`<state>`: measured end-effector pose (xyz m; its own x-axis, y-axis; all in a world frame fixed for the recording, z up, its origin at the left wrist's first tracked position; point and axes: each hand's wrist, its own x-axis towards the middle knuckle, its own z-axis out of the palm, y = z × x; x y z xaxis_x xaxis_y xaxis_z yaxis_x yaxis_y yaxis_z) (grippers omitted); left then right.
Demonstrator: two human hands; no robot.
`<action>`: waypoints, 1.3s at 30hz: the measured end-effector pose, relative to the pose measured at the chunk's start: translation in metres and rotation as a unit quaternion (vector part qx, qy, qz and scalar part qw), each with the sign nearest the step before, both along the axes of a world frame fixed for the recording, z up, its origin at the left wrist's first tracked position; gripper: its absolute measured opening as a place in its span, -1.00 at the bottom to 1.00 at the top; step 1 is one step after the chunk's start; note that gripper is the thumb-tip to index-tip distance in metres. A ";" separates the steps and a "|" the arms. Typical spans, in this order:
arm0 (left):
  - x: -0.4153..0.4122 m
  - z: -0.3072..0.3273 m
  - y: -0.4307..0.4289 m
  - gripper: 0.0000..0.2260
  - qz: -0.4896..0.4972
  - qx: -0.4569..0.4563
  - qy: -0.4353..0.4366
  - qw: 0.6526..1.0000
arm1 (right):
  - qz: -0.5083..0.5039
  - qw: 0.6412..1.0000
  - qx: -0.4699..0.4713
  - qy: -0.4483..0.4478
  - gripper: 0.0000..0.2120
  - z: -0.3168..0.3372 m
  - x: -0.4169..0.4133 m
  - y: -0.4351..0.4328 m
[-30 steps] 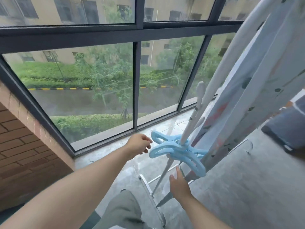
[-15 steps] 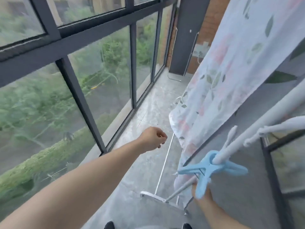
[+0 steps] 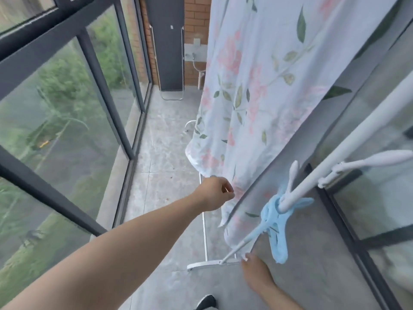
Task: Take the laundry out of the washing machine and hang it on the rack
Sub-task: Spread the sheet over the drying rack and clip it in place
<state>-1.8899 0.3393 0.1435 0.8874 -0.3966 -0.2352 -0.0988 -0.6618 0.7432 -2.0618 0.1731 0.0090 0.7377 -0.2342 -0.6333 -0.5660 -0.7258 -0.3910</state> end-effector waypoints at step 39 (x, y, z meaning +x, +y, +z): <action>0.175 0.074 0.011 -0.78 -0.419 -0.087 -0.354 0.832 | -0.608 0.731 0.047 -0.307 -0.73 0.093 0.195 0.111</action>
<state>-1.7151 0.3498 0.2171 0.1739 -0.9189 0.3542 -0.9250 -0.0291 0.3788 -1.8672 0.2840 0.1021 0.1721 -0.9298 -0.3254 -0.4666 0.2140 -0.8582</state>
